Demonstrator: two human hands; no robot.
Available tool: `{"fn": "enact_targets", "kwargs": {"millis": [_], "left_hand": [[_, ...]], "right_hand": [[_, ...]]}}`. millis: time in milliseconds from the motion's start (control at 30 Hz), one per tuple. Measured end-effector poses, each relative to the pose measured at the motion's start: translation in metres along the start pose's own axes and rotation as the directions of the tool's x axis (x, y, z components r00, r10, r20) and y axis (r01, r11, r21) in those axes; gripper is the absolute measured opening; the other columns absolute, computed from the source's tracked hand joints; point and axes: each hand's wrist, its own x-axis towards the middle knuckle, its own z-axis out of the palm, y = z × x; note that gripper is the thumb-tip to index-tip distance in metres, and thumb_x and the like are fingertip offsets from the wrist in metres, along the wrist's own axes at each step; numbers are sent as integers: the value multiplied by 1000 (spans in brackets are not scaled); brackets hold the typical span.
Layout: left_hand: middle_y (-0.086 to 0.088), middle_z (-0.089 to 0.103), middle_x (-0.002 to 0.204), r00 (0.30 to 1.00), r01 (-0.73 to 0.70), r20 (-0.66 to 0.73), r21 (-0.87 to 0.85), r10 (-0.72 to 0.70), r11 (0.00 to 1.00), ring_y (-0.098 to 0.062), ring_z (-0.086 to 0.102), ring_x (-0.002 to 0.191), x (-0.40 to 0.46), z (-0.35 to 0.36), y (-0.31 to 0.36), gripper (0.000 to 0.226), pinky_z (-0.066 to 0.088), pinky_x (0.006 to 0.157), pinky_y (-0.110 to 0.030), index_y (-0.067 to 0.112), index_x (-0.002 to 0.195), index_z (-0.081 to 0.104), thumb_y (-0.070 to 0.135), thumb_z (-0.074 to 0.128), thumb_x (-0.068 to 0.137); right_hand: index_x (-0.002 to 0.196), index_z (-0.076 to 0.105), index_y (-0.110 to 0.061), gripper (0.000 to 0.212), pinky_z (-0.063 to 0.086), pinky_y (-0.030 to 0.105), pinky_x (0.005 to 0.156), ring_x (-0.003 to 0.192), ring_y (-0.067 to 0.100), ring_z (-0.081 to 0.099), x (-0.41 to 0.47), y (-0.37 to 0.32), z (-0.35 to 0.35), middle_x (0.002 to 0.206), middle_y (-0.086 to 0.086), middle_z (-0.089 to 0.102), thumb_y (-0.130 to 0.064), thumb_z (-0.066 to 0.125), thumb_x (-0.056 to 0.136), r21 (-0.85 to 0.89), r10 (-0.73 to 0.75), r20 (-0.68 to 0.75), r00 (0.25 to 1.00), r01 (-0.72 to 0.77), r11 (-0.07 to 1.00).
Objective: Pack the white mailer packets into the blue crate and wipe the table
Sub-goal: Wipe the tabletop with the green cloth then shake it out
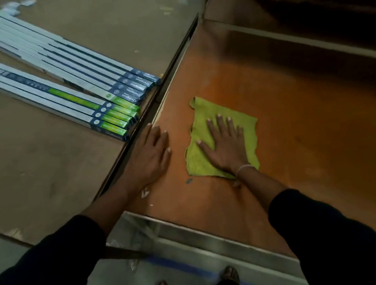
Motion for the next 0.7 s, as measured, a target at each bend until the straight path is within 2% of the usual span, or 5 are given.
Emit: {"fn": "enact_targets", "kwargs": {"millis": [100, 200, 333, 467, 700], "left_hand": [[-21, 57, 133, 988, -122, -103, -65, 115, 990, -40, 49, 129, 0, 0, 15, 50, 39, 113, -47, 1, 134, 58, 38, 39, 106], [-17, 64, 121, 987, -77, -151, -215, 44, 974, -36, 55, 115, 8, -2, 42, 50, 44, 102, -44, 3, 131, 62, 40, 39, 105], [-12, 59, 116, 998, 4, -47, -477, -30, 879, -31, 58, 109, 28, -3, 71, 37, 50, 96, -42, 17, 128, 63, 34, 51, 98], [-10, 51, 118, 998, 26, 63, -435, 2, 900, -29, 55, 111, 46, 1, 81, 34, 46, 96, -34, 23, 123, 69, 26, 76, 90], [-12, 60, 113, 999, -8, 38, -339, 23, 941, -30, 60, 108, 54, -1, 89, 20, 48, 90, -35, 16, 99, 76, 21, 83, 80]], "right_hand": [[158, 7, -36, 83, -7, 50, 122, 154, 21, -9, -29, 5, -6, 167, -7, -4, -80, 23, 90, 143, -3, 60, 998, -5, 990], [154, 31, -26, 63, 15, 45, 123, 151, 26, 17, -44, 21, -21, 162, 4, 25, -51, 47, 99, 450, 88, -22, 996, -69, 890], [115, 66, -23, 38, 48, 43, 93, 113, 30, 53, -66, 66, -30, 117, 4, 59, -33, 49, 83, 319, 191, -239, 952, -109, 941], [98, 70, -29, 29, 49, 43, 86, 101, 26, 57, -83, 90, -30, 107, -4, 64, -38, 54, 76, 141, 174, -189, 967, -149, 979], [84, 68, -29, 3, 50, 43, 86, 100, 30, 55, -90, 84, -40, 100, -2, 67, -28, 68, 82, 184, 187, -108, 976, -165, 969]]}}
